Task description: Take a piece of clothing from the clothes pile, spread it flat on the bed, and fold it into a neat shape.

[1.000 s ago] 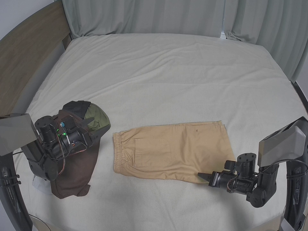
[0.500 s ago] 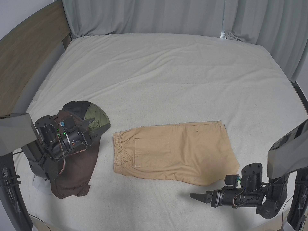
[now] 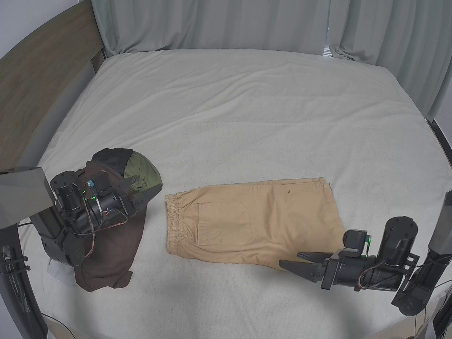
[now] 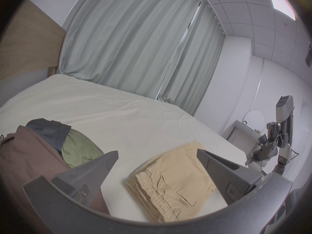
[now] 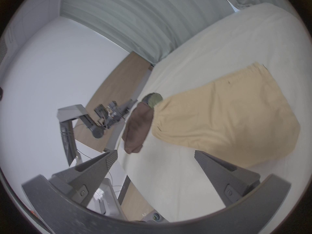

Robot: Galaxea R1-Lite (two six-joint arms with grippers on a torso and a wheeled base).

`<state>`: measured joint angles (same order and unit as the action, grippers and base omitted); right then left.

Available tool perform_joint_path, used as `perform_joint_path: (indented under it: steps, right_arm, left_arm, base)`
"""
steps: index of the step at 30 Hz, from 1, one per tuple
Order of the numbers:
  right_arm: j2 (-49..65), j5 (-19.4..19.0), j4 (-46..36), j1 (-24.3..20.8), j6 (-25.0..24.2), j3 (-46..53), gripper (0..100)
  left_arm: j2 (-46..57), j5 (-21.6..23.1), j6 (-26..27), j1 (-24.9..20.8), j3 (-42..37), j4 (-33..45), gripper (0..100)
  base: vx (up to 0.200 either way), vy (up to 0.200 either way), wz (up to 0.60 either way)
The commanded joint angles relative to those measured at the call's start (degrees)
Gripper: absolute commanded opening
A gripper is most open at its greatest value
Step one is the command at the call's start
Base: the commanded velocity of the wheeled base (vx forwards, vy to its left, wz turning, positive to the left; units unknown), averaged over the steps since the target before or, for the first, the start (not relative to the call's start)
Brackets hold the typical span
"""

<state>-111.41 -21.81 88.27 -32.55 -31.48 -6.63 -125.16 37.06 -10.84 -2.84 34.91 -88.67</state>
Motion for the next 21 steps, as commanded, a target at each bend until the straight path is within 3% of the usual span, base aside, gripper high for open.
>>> perform_joint_path:
  steps: [1,9,14,21]
  right_arm:
    - [6.12,-3.06,0.06,1.08,0.45,-1.1,100]
    - [11.21,-5.0,0.06,2.67,3.09,-0.49,100]
    - [13.24,-8.25,0.06,5.92,3.53,-0.66,100]
    - [12.88,-9.13,0.06,7.41,5.02,-0.22,100]
  left_arm:
    - [-0.08,0.56,0.03,-0.06,-0.81,-0.01,100]
    - [-0.26,1.88,-0.15,-0.15,-1.6,-0.01,100]
    - [-0.79,2.14,-0.06,-0.76,-1.87,-0.01,100]
    - [-1.58,2.84,-0.15,-1.38,-2.39,-0.01,100]
  base:
    - [0.0,0.0,0.0]
    - [0.0,0.0,0.0]
    - [0.0,0.0,0.0]
    - [0.0,0.0,0.0]
